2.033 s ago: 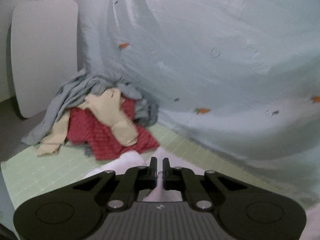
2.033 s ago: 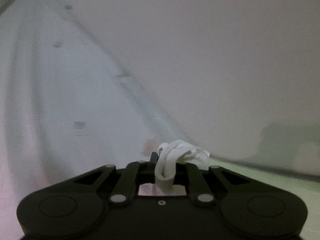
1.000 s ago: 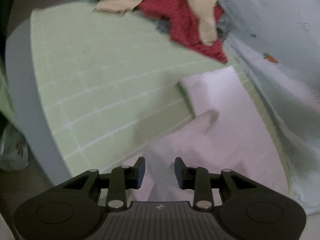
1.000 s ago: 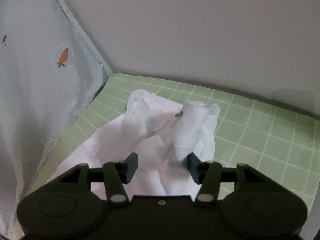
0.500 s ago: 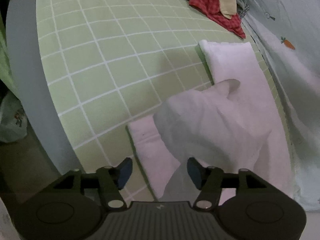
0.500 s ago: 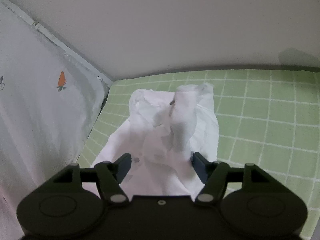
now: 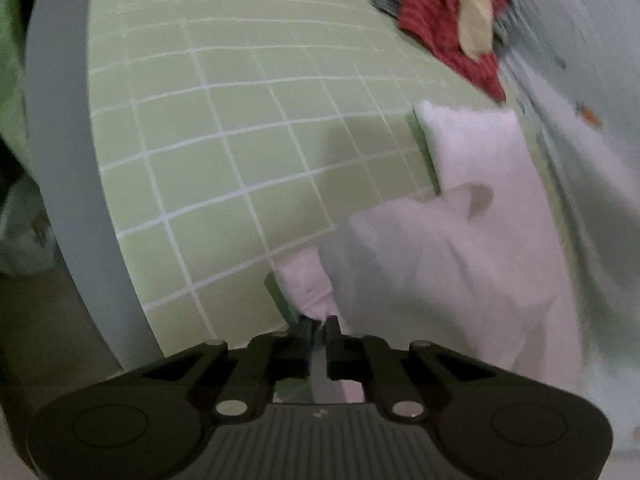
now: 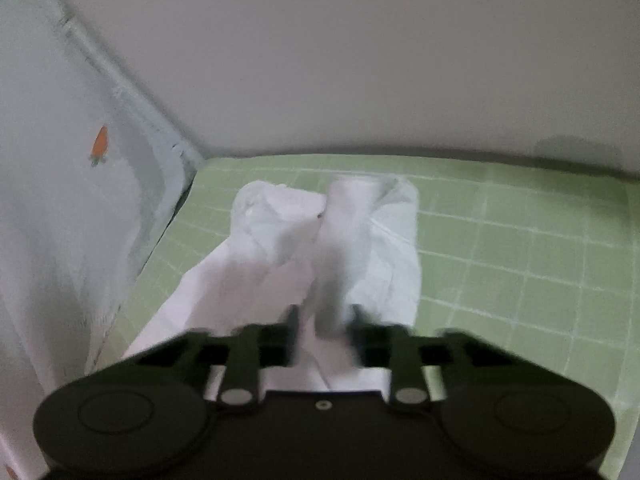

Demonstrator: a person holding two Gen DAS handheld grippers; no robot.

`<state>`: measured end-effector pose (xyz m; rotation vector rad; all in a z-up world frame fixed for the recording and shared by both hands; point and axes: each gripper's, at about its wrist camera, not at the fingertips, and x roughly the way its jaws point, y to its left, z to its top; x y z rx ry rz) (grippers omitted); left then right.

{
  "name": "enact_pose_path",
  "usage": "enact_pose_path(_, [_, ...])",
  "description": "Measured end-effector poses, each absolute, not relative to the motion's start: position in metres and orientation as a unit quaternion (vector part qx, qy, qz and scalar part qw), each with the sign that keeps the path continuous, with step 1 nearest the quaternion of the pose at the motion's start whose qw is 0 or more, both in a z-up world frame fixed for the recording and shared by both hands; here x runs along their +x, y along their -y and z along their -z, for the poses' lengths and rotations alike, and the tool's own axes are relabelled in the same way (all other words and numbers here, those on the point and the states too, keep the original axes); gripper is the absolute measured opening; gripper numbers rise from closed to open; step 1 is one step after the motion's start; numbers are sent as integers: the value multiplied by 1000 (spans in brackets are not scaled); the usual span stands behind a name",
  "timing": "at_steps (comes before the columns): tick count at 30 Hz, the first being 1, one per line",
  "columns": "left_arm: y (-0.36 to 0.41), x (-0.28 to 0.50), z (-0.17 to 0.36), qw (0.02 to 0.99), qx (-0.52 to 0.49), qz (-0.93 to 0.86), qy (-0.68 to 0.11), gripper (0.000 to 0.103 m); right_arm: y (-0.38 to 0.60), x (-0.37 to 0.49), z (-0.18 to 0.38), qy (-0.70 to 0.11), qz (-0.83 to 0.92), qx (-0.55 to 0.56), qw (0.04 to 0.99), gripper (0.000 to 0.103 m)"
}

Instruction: Fold clothes

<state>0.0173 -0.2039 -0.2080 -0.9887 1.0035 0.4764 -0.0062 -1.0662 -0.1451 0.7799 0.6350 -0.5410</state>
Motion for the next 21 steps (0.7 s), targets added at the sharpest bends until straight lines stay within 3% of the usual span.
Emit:
enact_pose_path(6, [198,46,173,773,-437,-225,-401,0,1058,36,94,-262,205,284,899,4])
enact_pose_path(12, [191,149,121,815,-416,-222,-335,0,1061,132,27,-206,128,323,915,4])
enact_pose_path(17, [192,257,30,871,-392,-201,-220,0,1032,187,-64,-110,51,319,940,4])
enact_pose_path(21, [193,300,-62,909,-358,-172,-129,0,1026,189,-147,-16,-14,333,943,3])
